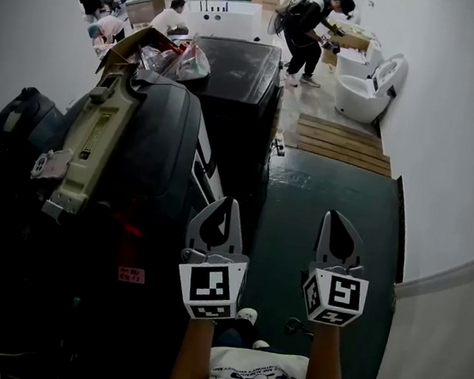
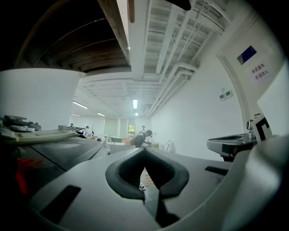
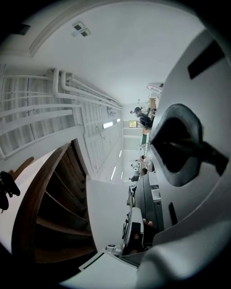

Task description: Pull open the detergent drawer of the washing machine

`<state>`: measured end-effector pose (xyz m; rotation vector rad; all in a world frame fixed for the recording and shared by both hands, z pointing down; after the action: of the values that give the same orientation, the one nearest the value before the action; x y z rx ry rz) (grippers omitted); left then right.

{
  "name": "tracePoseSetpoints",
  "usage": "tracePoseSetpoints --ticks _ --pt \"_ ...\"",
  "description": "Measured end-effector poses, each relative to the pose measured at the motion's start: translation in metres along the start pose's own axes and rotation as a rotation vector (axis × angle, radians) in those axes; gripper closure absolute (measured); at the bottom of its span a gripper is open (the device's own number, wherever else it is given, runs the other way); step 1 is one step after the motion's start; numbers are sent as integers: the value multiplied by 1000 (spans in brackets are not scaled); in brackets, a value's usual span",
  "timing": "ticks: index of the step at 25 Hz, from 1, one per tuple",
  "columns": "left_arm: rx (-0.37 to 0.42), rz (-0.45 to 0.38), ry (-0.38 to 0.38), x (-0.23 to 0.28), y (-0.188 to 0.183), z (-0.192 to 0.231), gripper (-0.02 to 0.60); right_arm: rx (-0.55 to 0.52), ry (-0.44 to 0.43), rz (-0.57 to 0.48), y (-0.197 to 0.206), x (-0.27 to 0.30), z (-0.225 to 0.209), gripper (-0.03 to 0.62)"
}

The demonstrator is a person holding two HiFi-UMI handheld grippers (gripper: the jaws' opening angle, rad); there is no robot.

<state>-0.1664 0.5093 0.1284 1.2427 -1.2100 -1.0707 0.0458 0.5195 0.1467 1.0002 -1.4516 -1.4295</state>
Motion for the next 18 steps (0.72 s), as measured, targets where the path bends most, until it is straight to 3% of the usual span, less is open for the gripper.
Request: tracePoseSetpoints --ticks 5,8,12,18 --pt "1 0 20 16 3 5 568 4 7 -13 3 14 1 573" --pt "3 2 33 23 6 7 568 7 -9 -19 4 21 3 488" --pt "2 8 46 33 10 9 568 10 -22 -24 6 31 5 421" --pt "2 16 47 52 12 9 568 9 -46 -7 8 49 3 372"
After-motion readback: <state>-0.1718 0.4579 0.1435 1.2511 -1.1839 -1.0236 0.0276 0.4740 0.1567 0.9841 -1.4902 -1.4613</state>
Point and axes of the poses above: the fingertips, and each gripper's own axes: x forward along the fingers, z to its left, y out of its underside, the point moved 6 cm from there along -x, backward along the fingers, and after that the axes turned 11 degrees about -y, right-handed, at the moved point
